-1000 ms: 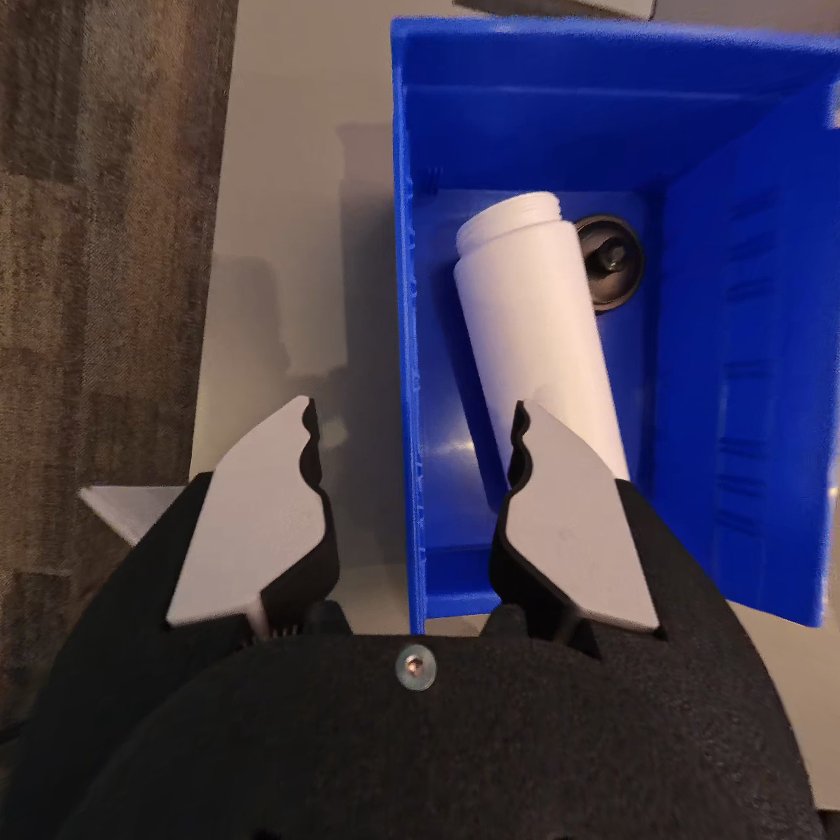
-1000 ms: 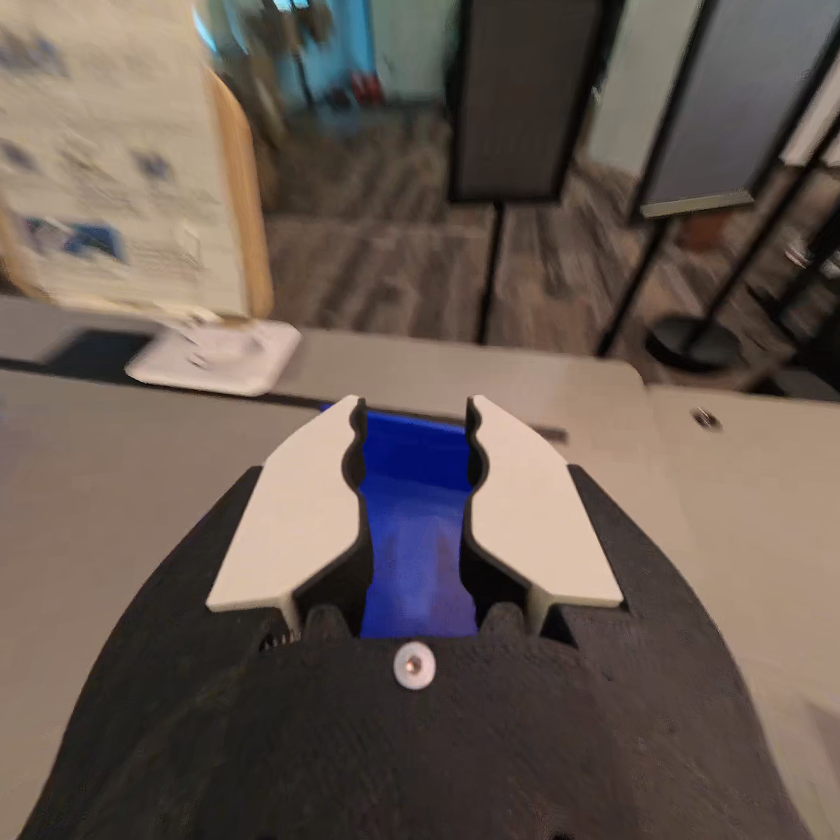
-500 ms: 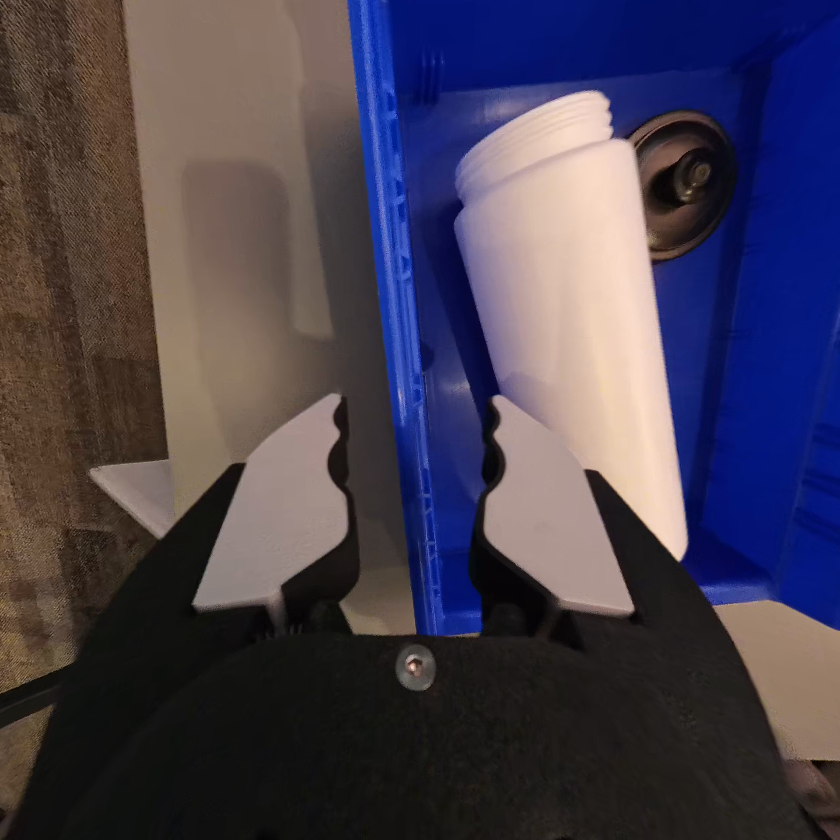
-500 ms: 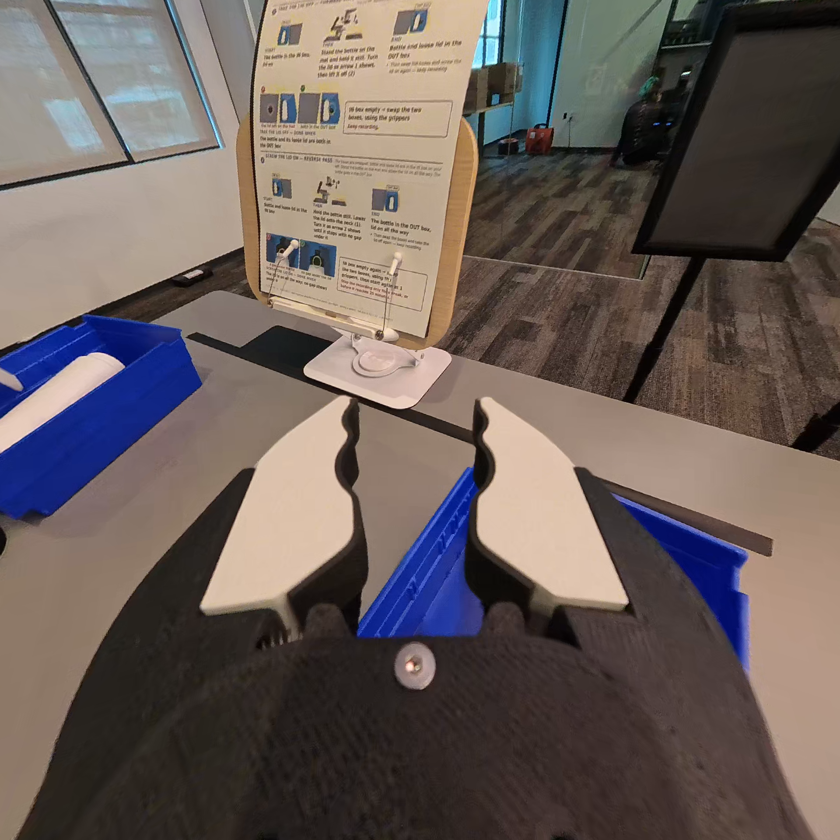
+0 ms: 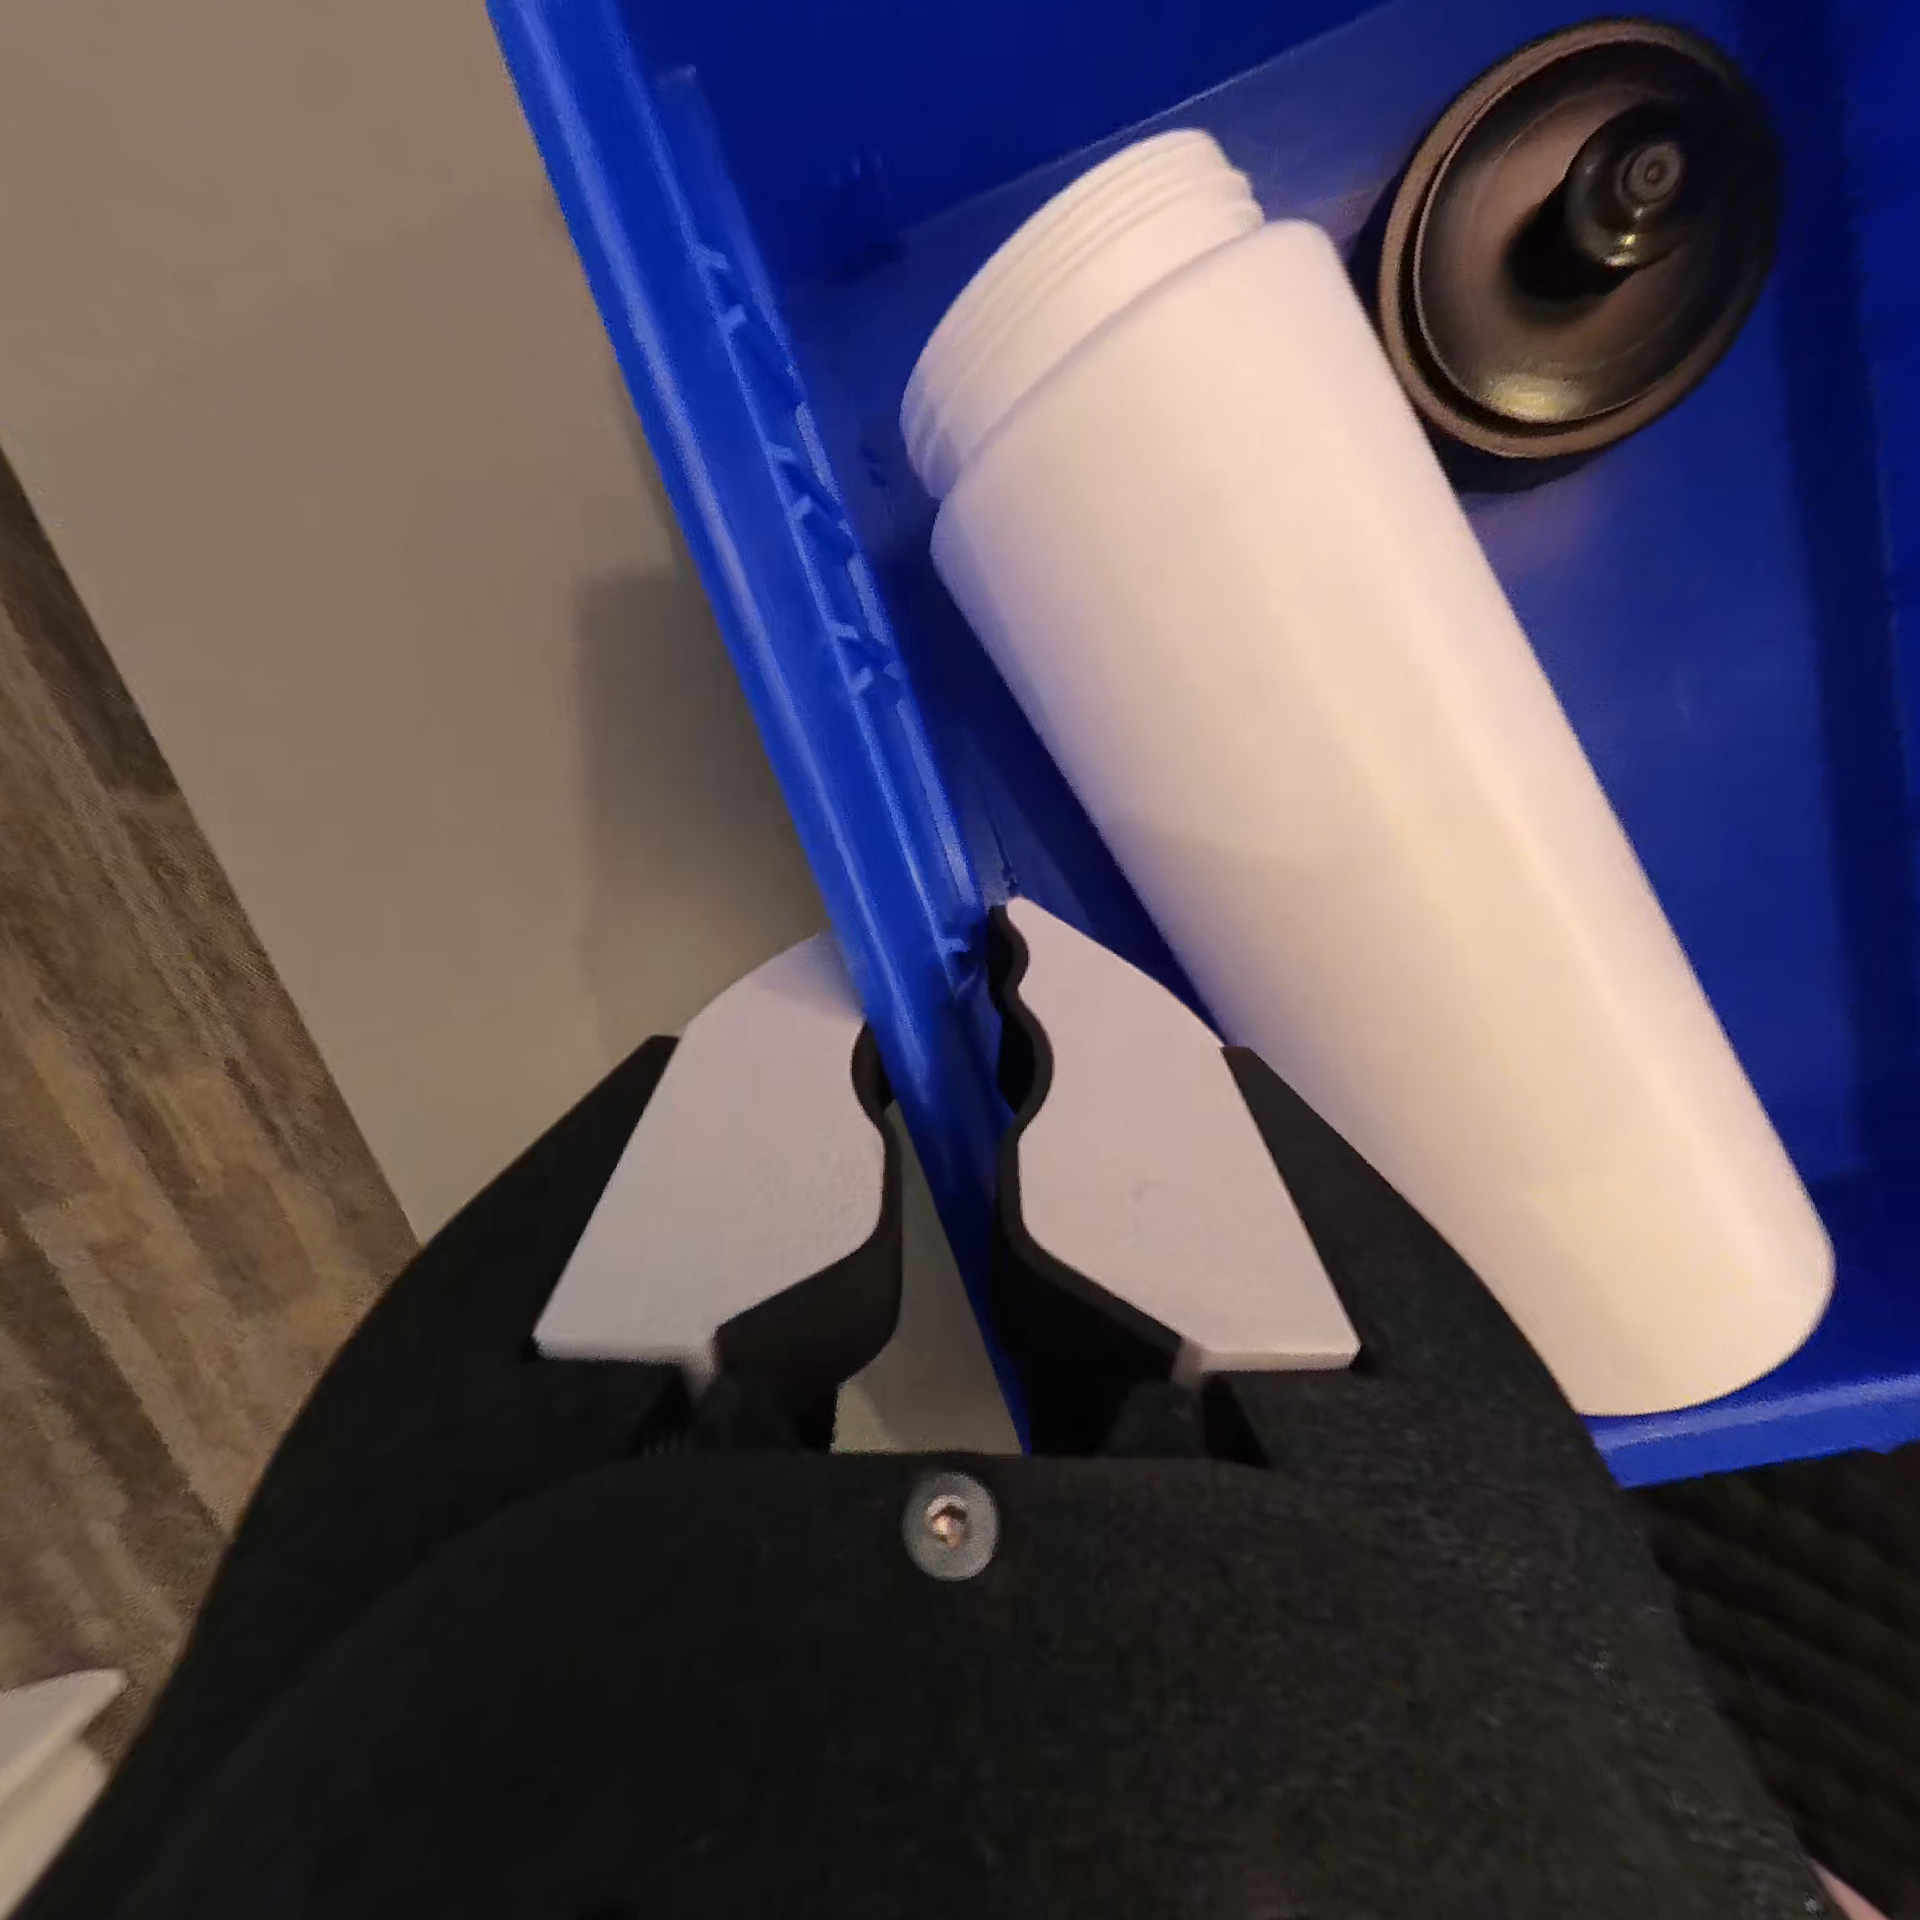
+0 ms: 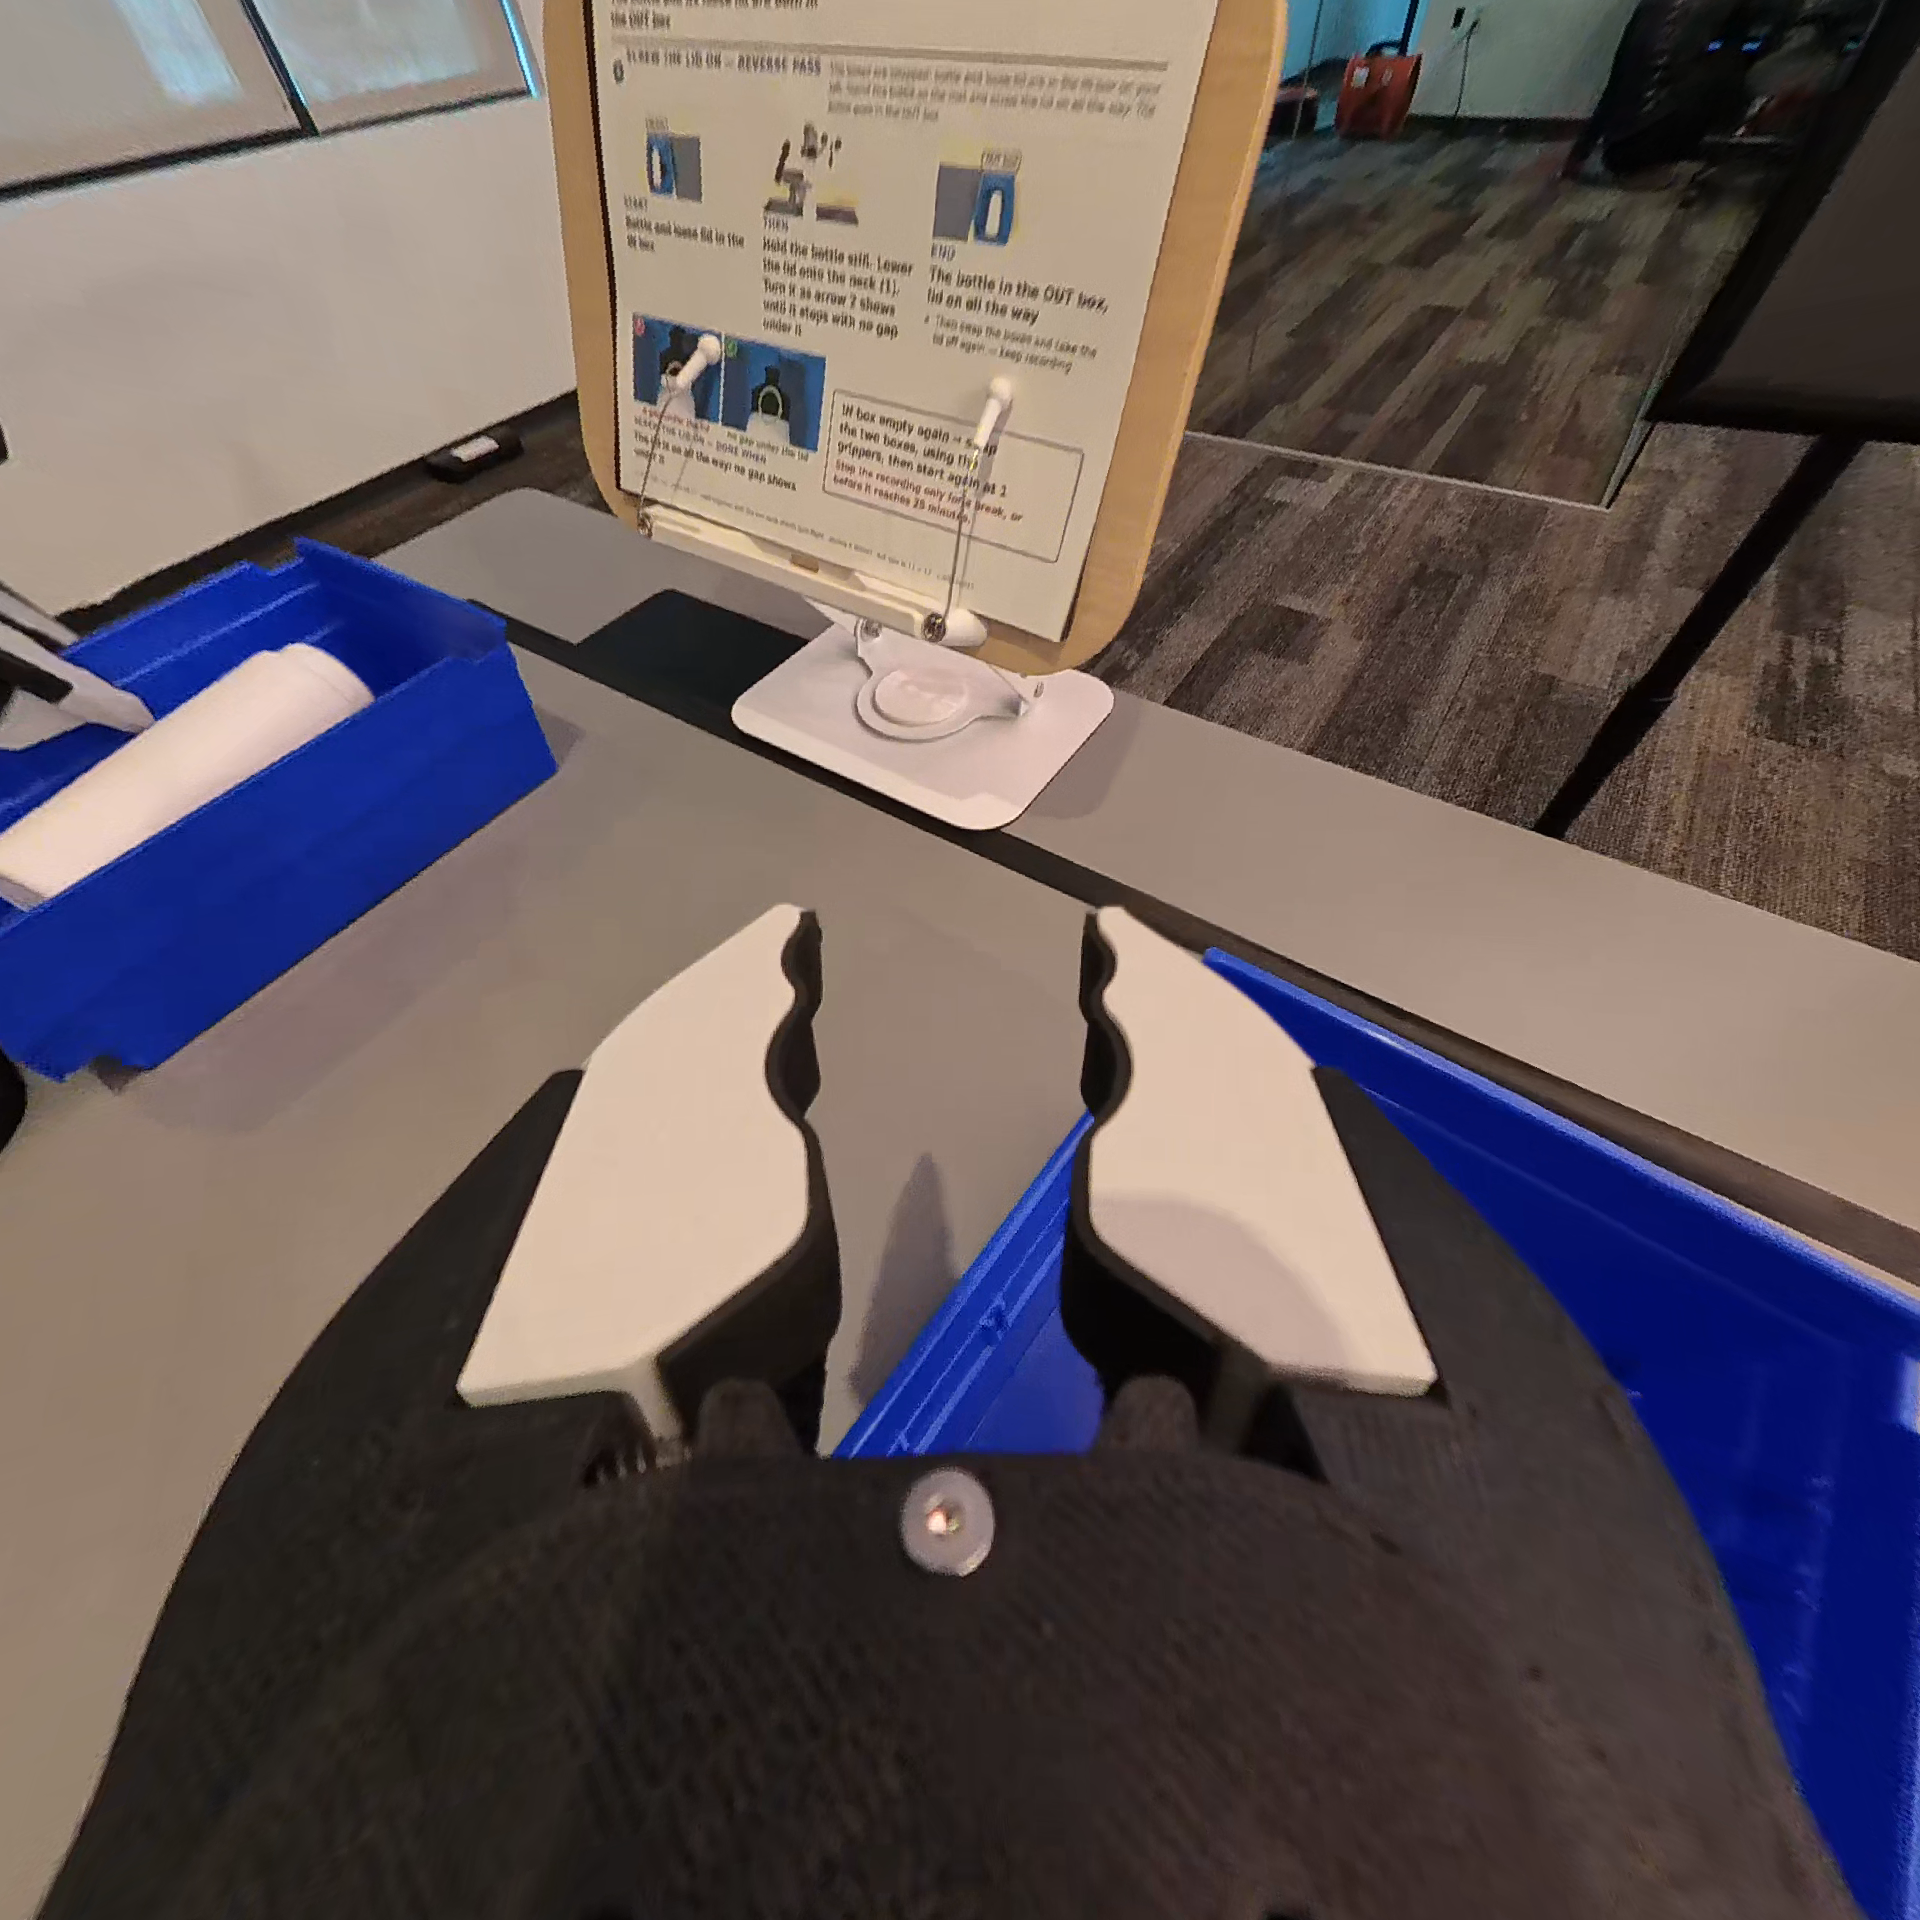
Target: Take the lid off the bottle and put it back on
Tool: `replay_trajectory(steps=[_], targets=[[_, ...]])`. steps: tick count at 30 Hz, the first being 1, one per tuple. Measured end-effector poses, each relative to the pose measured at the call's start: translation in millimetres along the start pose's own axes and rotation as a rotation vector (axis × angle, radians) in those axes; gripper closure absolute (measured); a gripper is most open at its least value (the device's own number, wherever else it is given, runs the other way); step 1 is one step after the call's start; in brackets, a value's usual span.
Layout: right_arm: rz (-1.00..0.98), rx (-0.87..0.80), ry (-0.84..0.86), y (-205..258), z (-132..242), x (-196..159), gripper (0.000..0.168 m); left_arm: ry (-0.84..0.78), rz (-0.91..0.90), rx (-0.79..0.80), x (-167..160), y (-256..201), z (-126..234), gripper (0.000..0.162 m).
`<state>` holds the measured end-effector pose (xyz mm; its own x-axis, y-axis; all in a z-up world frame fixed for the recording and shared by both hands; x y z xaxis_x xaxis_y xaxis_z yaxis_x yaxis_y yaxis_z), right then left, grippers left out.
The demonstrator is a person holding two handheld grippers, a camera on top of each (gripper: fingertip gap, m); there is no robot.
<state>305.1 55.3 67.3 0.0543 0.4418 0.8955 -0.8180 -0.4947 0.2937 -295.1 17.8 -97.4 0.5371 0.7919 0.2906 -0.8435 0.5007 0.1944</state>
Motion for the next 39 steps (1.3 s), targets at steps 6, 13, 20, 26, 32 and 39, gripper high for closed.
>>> replay_trajectory(steps=[6, 13, 20, 26, 32, 39], targets=[[0.036, -0.035, 0.059, -3.0, -9.6, -11.2, 0.118, -0.048, 0.045, -0.069, 1.2, -1.7, -0.1, 0.153], [0.028, -0.042, 0.085, -7.6, -14.2, -16.7, 0.118, -0.009, 0.093, -0.054, -9.4, 3.2, 2.9, 0.152], [0.031, -0.051, 0.07, -8.2, -10.7, -13.2, 0.118, -0.297, 0.188, -0.004, 35.2, -1.6, 62.1, 0.108], [0.034, -0.062, 0.088, -10.2, -11.8, -16.2, 0.118, -0.163, 0.204, -0.07, 41.2, -46.9, 64.2, 0.077], [0.053, -0.078, 0.109, -9.6, -13.4, -19.5, 0.118, 0.159, 0.222, -0.053, 23.9, -60.2, 13.5, 0.063], [0.064, -0.081, 0.139, -8.4, -18.0, -25.2, 0.118, 0.326, 0.194, -0.038, 12.6, -68.5, -11.0, 0.065]])
Point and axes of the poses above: each gripper's, where its closed fingertips meet, z back along the fingers, x out of its top, y = z × x across the jaws, the point moved 1 cm from there along z, back along the fingers, and after that the axes turned 15 degrees about -z, right-handed, at the moved point
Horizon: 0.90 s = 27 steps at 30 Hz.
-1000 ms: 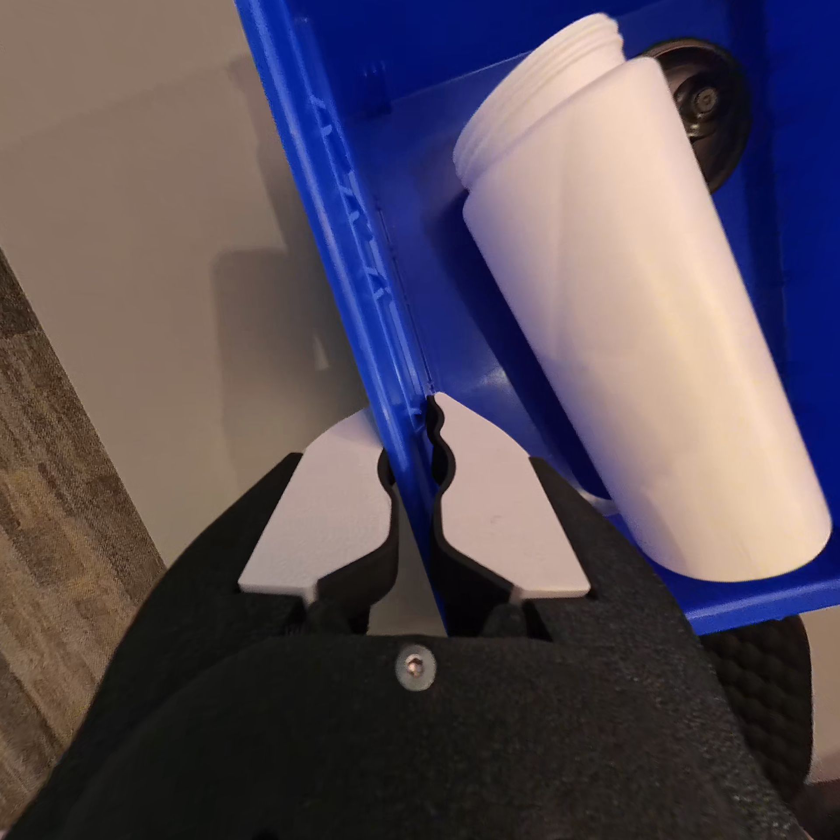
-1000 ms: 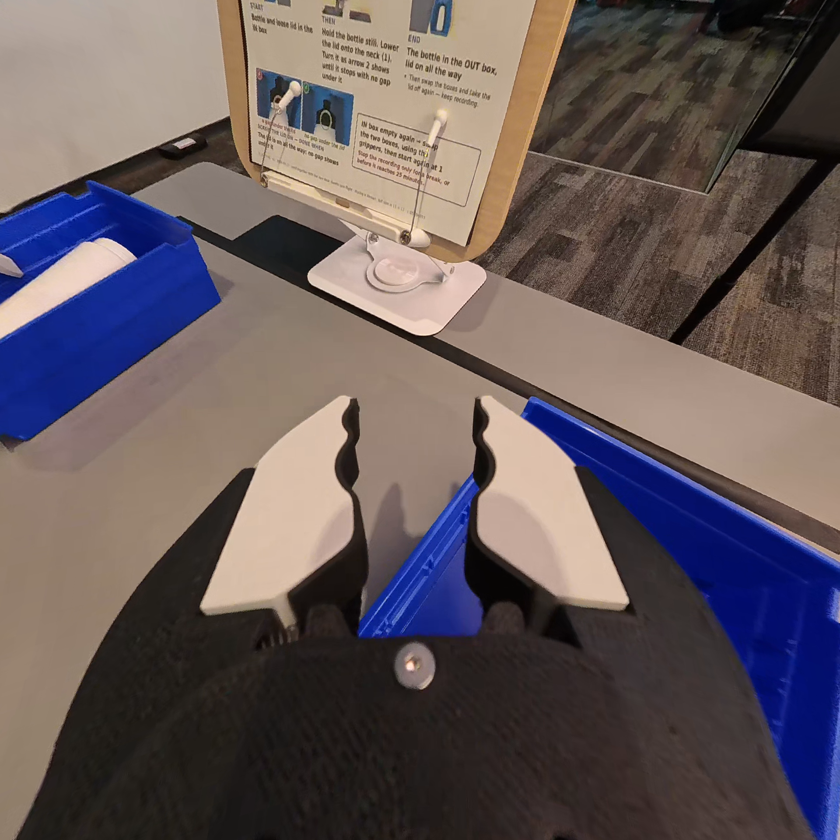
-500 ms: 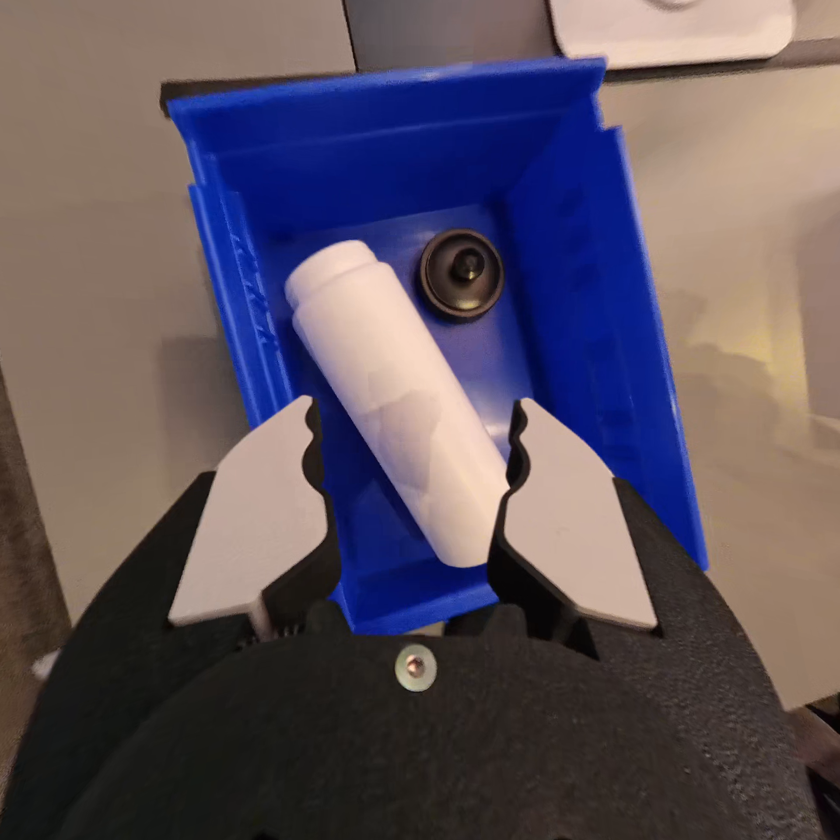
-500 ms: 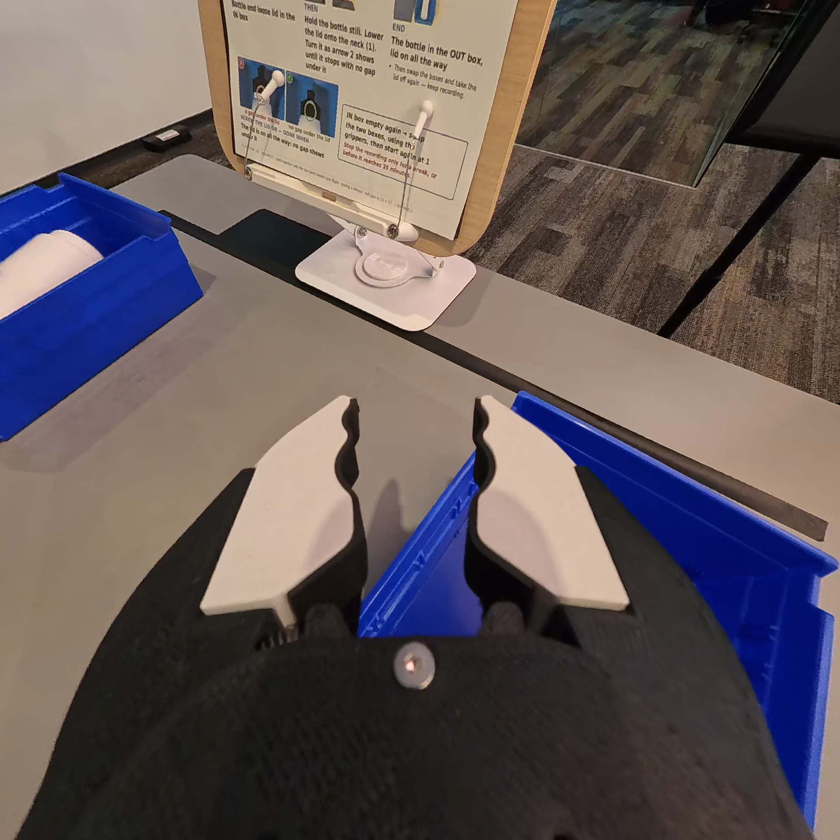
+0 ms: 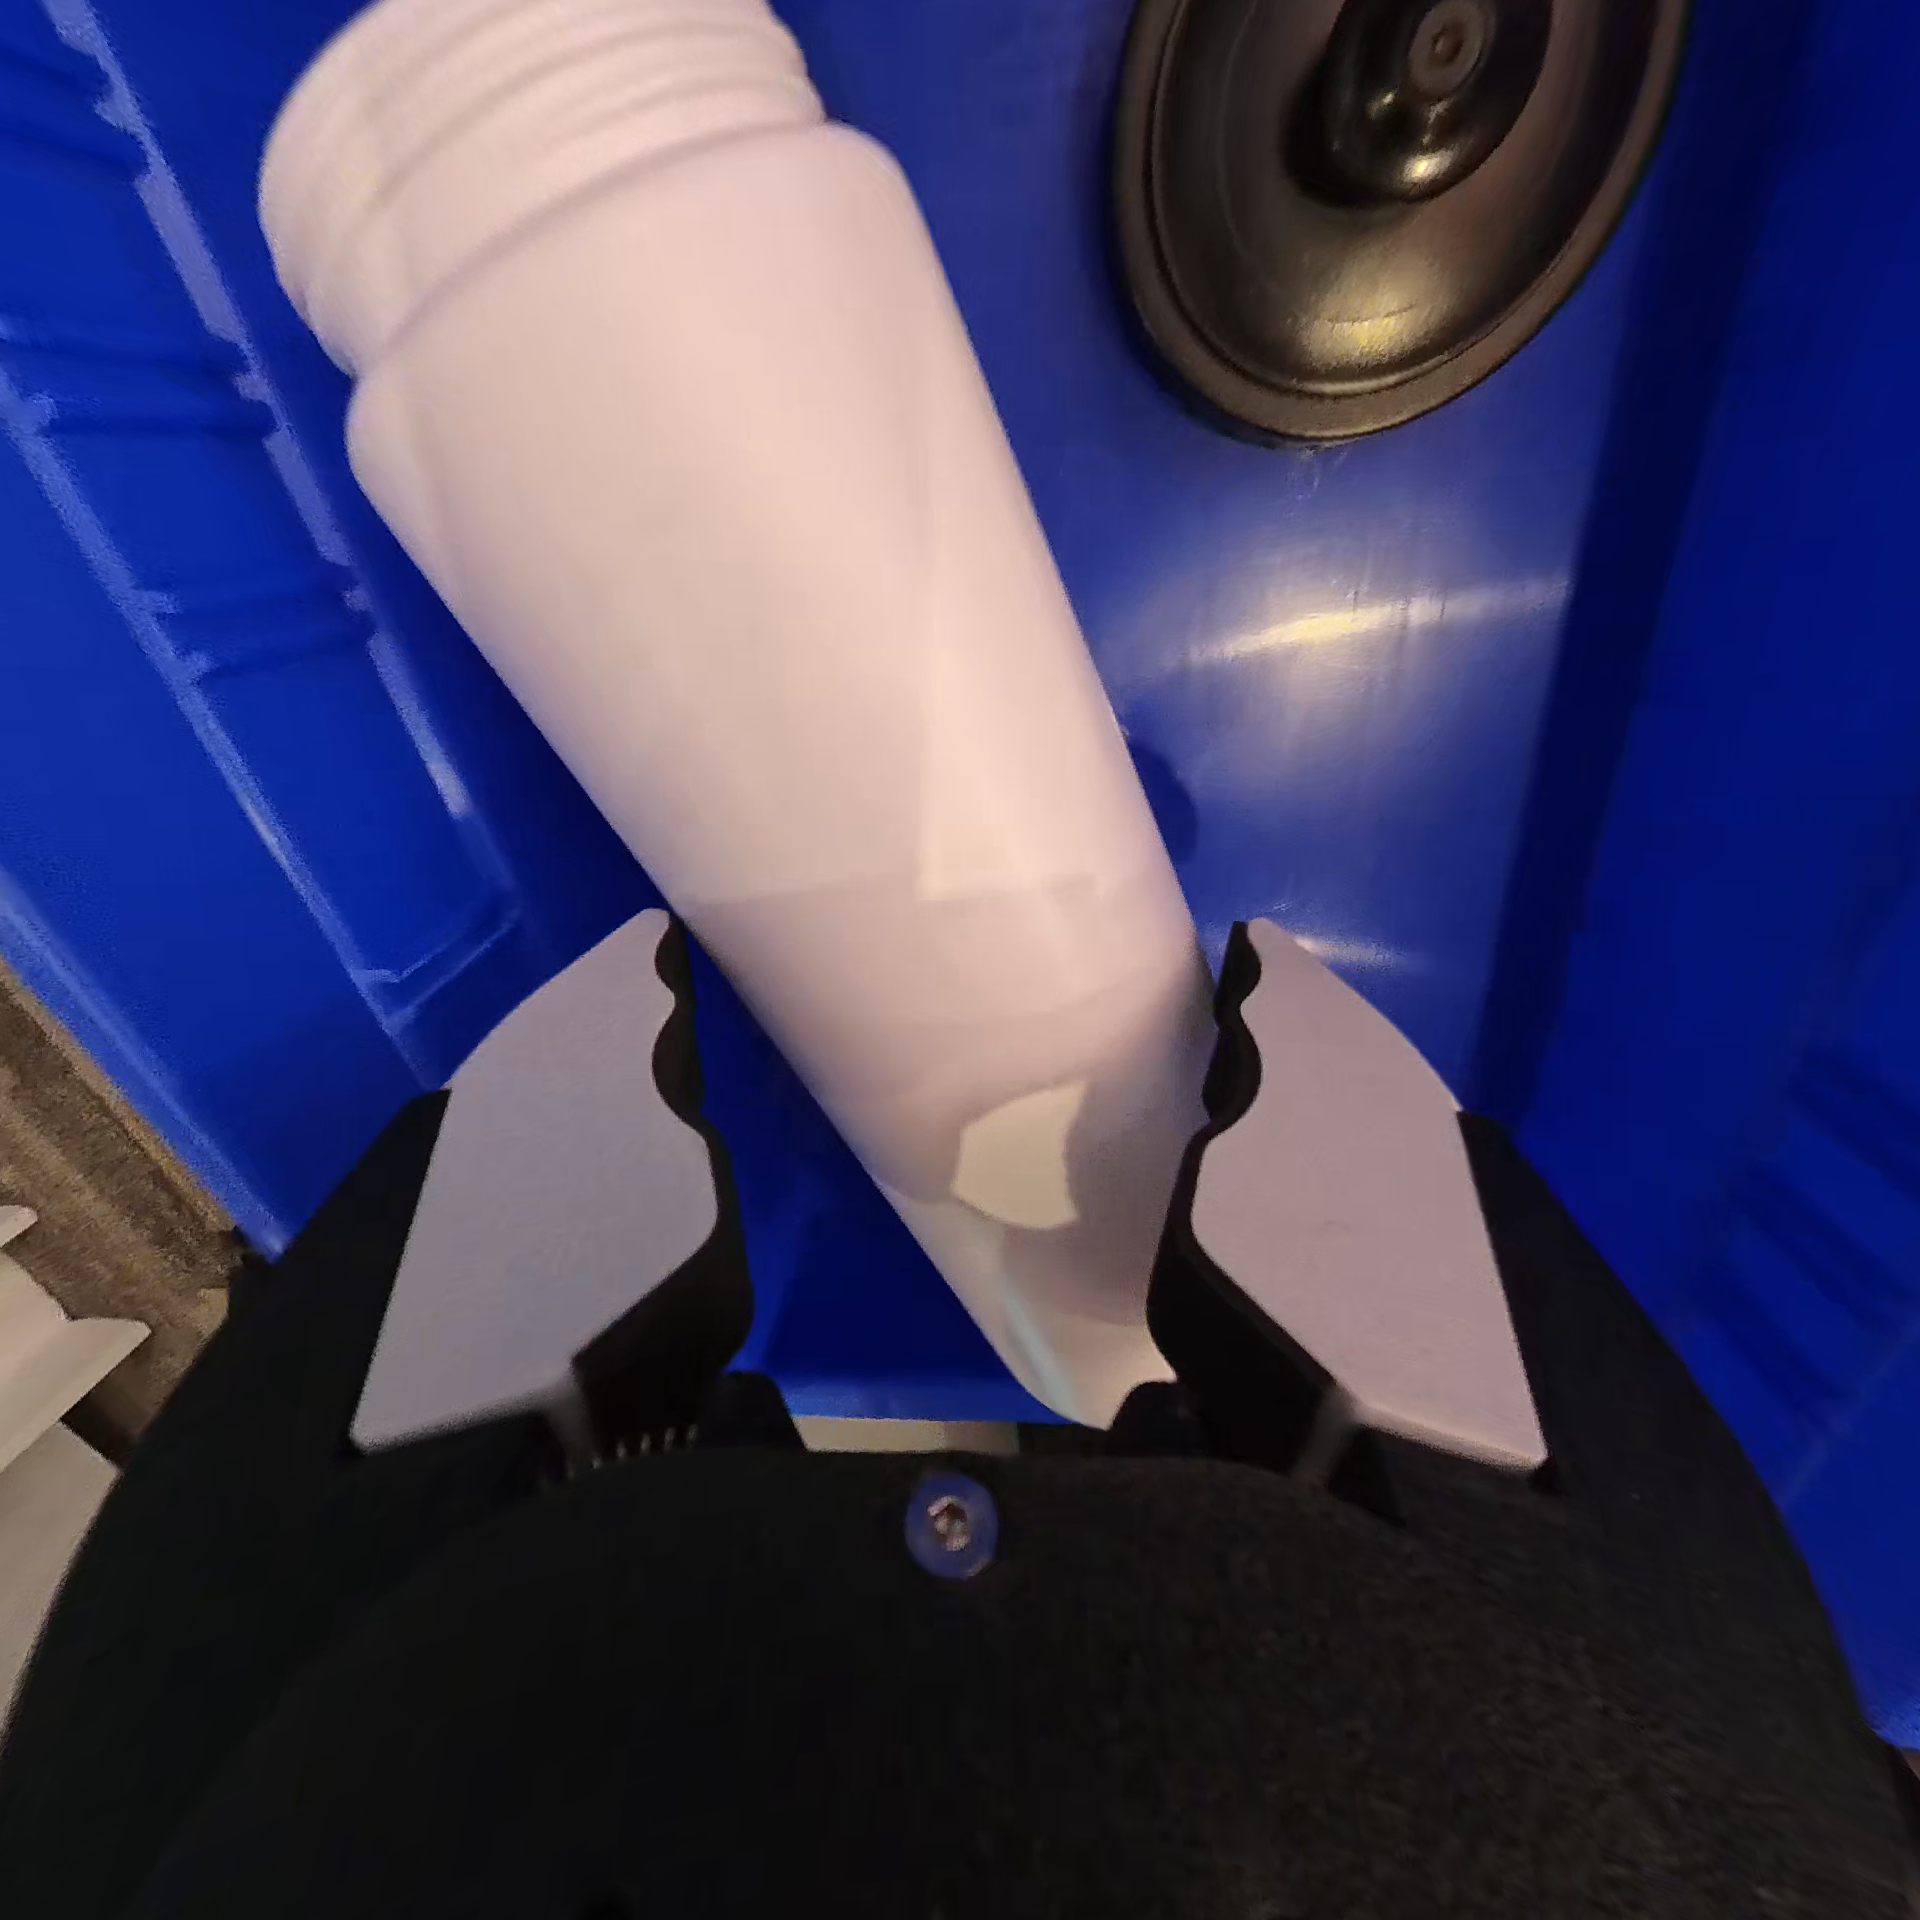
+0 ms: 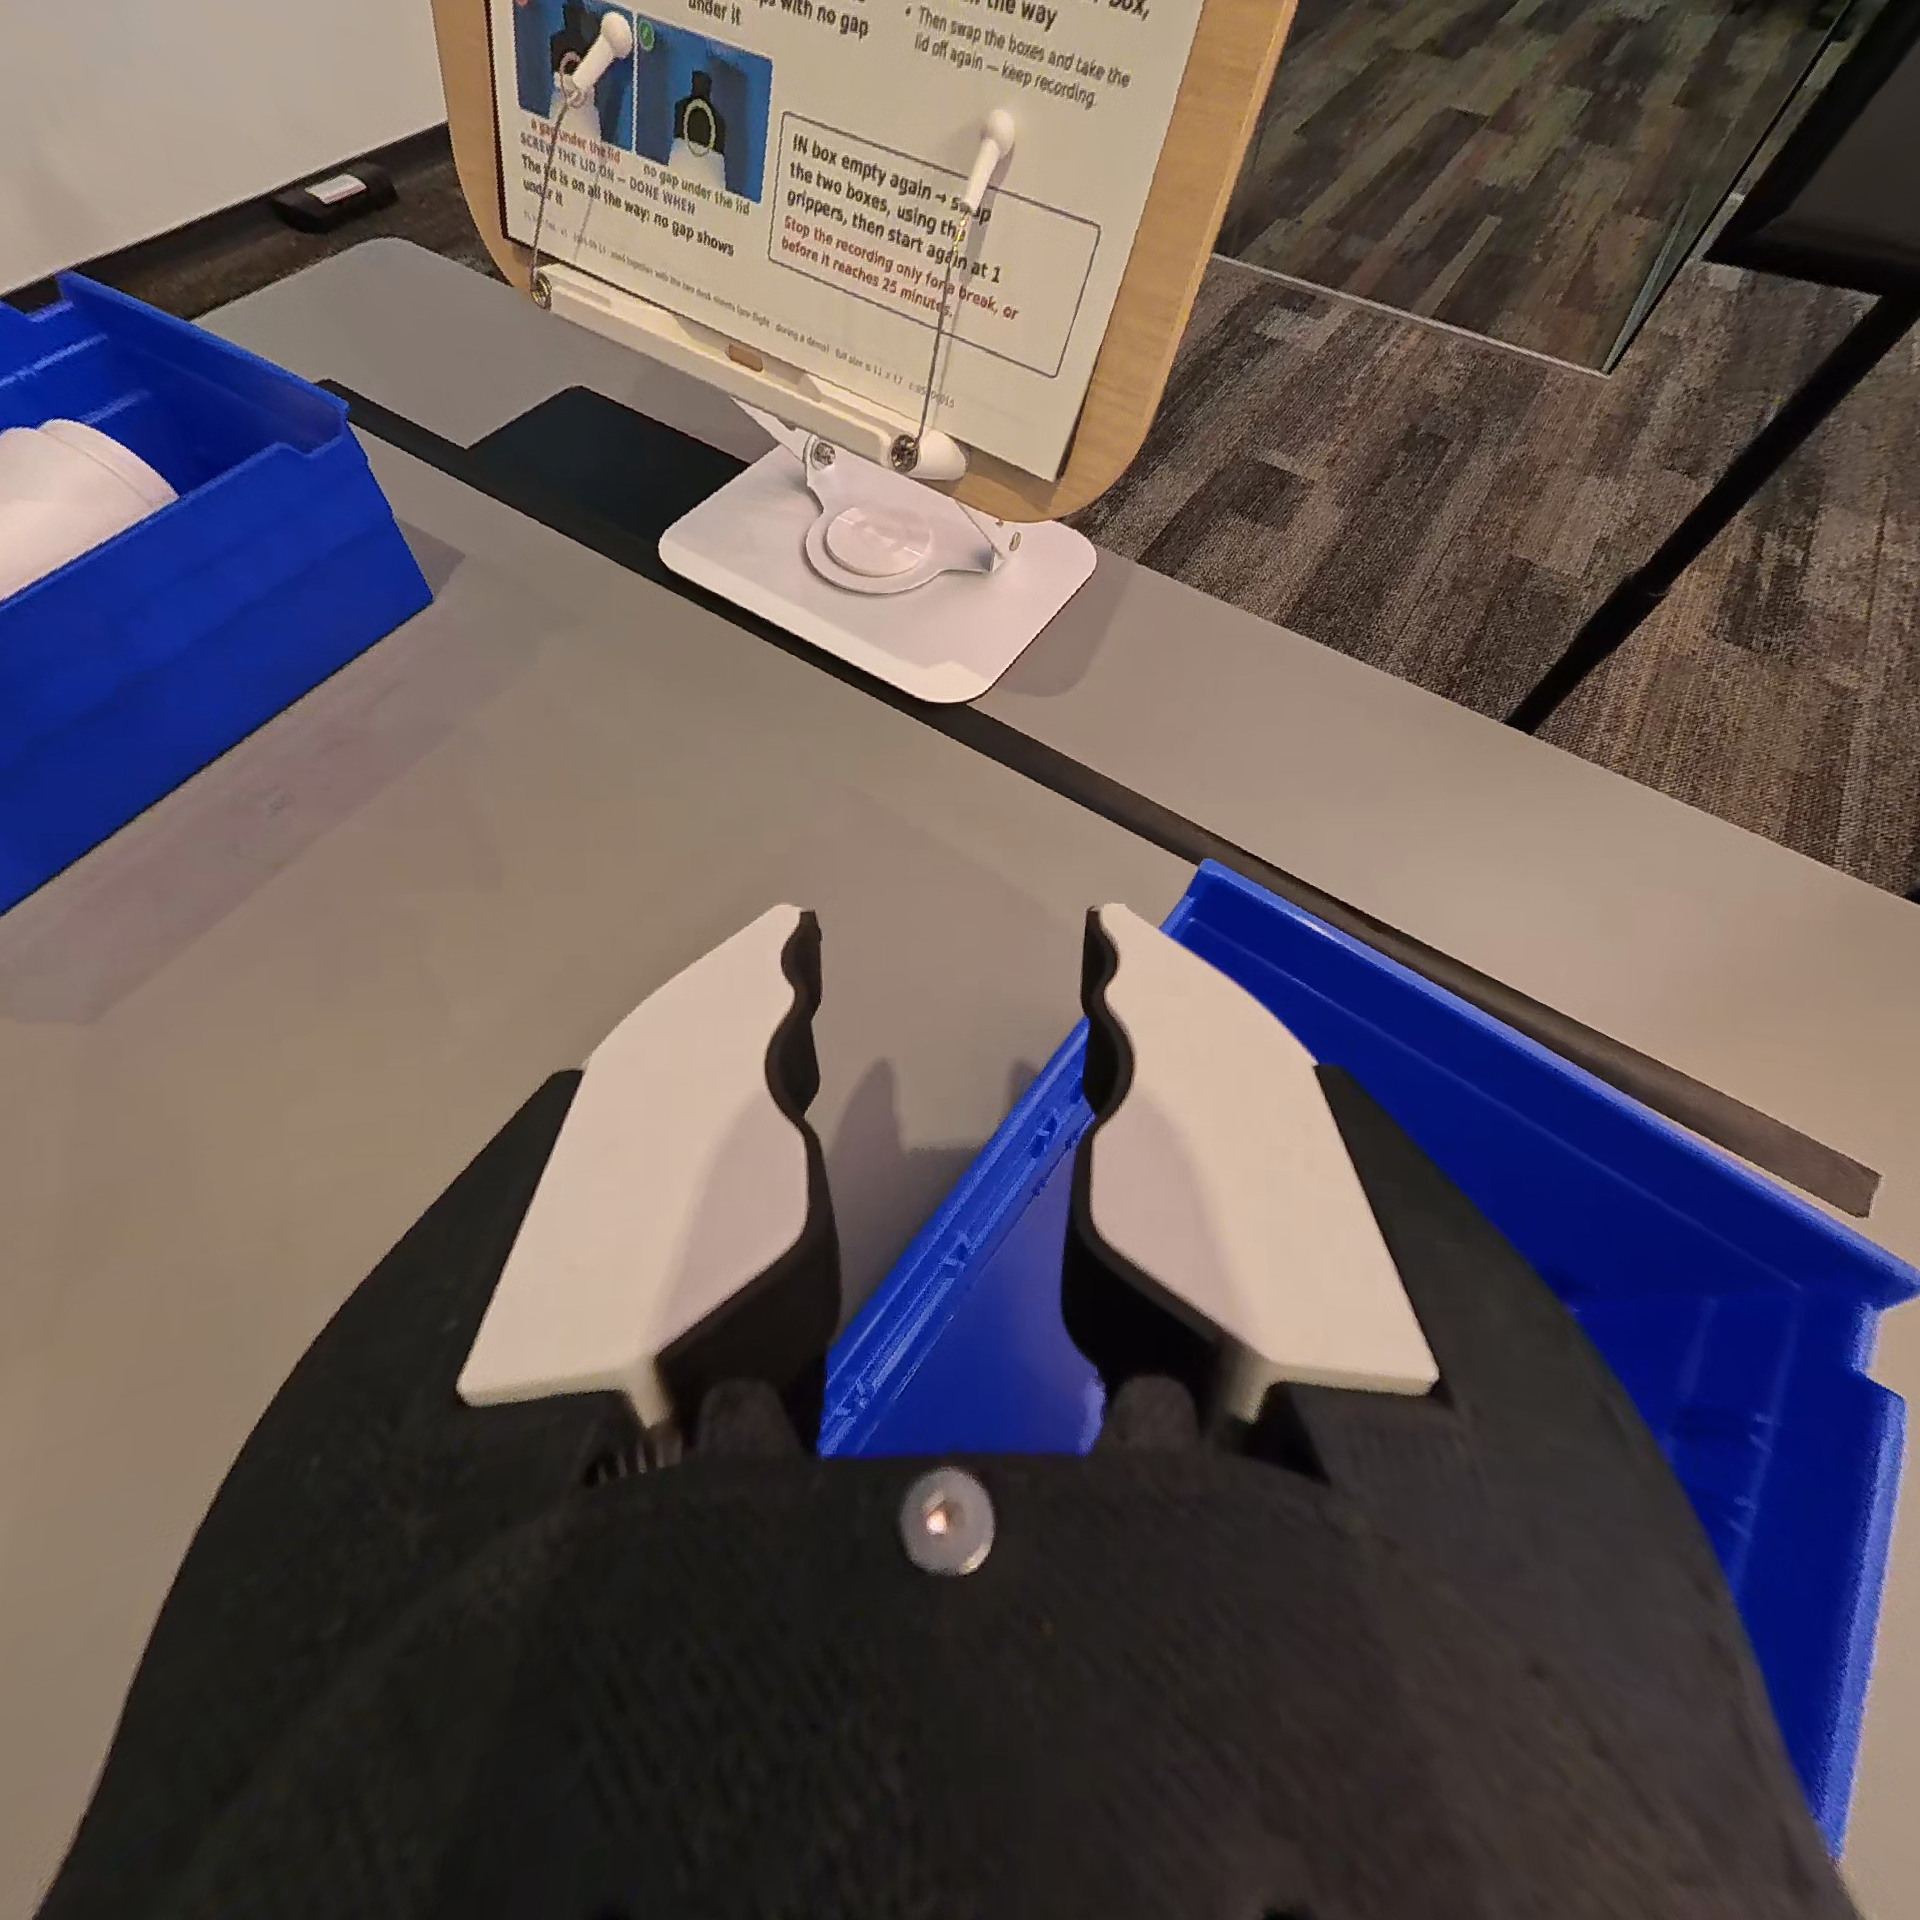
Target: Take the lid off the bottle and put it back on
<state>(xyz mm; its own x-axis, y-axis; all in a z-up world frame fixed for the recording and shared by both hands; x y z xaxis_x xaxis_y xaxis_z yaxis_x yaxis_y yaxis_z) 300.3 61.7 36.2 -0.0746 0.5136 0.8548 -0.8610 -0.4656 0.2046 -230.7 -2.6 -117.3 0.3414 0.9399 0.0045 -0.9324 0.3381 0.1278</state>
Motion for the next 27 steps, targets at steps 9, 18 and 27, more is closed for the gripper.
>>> replay_trajectory(steps=[9, 18, 27], targets=[[0.056, -0.013, 0.064, 8.6, -13.6, -11.7, 0.118, 0.07, -0.127, -0.004, -8.7, -5.1, -5.9, 0.068], [0.1, -0.034, 0.113, 11.1, -24.7, -21.9, 0.118, 0.161, -0.168, 0.047, -16.2, 2.2, -19.7, 0.059], [0.122, -0.05, 0.153, 10.0, -31.8, -29.5, 0.118, 0.139, -0.128, -0.021, -12.6, -3.1, -20.5, 0.06]])
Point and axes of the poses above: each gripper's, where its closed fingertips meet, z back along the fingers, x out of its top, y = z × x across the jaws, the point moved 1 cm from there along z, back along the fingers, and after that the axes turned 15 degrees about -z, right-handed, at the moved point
